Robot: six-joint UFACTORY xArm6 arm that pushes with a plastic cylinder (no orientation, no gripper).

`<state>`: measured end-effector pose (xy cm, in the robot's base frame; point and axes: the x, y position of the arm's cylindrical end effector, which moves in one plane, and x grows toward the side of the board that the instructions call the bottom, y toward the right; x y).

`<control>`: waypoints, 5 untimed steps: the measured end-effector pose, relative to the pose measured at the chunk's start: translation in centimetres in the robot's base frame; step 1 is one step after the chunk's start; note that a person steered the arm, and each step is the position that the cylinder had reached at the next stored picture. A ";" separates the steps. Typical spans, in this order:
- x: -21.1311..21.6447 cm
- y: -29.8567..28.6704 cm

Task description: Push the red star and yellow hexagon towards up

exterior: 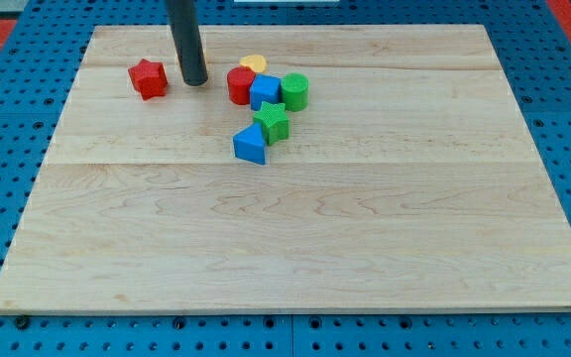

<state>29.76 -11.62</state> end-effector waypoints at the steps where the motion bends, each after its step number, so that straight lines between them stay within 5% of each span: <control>1: -0.5 0.4; 2: 5.0 0.2; 3: 5.8 -5.7; 5: -0.5 -7.7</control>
<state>29.22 -19.29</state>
